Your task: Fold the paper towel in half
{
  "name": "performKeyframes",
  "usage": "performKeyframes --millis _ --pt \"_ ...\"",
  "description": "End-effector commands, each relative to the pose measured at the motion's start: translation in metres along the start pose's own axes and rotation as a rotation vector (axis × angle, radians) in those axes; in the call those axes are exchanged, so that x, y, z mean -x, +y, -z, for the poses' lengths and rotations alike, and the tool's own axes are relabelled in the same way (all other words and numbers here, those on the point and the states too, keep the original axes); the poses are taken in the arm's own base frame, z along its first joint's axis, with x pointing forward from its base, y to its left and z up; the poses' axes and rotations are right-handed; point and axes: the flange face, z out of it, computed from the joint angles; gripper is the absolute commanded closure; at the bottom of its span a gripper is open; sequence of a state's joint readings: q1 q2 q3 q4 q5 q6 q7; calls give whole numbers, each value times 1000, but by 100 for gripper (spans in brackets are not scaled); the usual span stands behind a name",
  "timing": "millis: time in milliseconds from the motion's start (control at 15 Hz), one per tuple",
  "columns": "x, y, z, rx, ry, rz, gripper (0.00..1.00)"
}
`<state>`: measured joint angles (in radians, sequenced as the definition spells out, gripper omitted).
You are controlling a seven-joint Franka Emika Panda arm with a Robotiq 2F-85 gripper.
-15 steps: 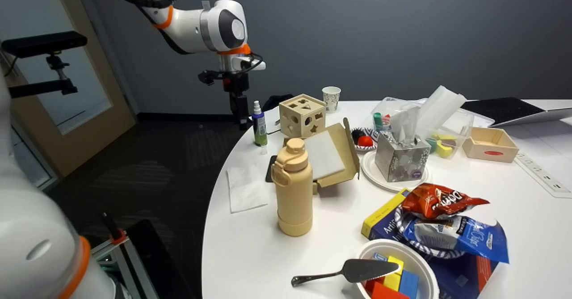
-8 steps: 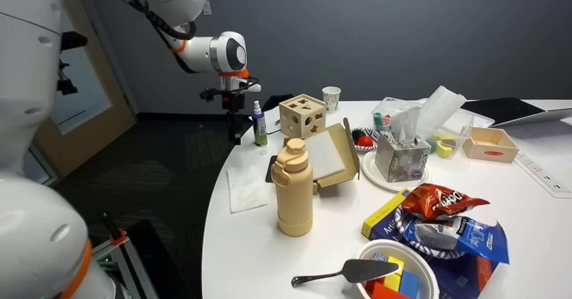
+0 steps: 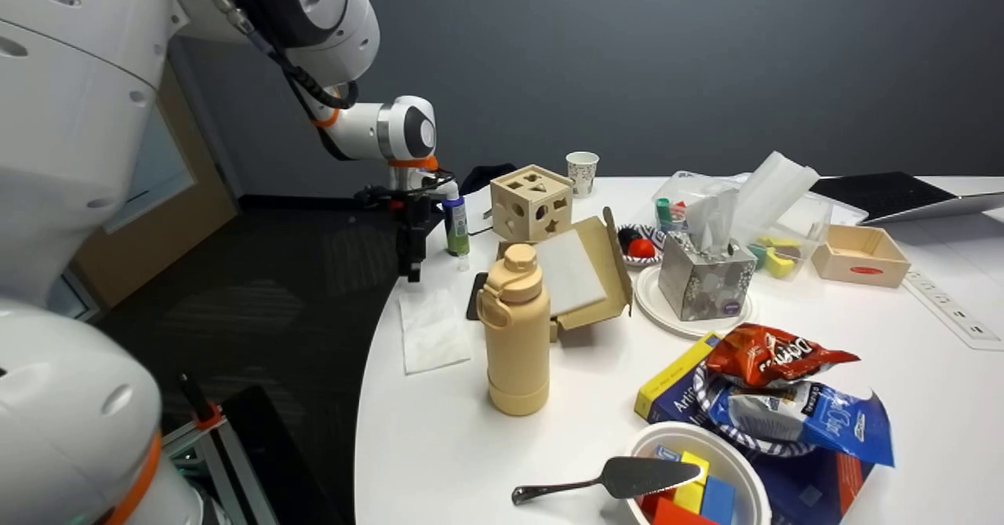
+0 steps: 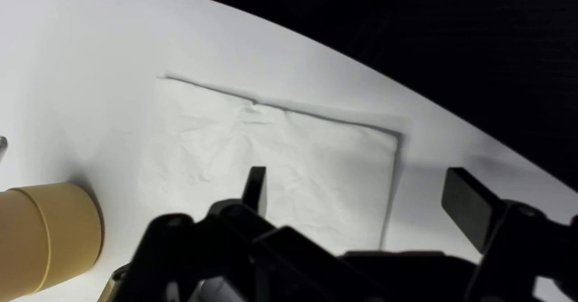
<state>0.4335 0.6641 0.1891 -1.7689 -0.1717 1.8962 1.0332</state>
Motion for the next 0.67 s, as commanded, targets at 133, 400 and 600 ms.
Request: performKeyframes --millis 133,400,600 --pt "-8 -9 -10 16 -29 9 0" --pt "-15 -8 -23 27 -39 7 0" --pt "-17 -7 -29 29 -44 11 0"
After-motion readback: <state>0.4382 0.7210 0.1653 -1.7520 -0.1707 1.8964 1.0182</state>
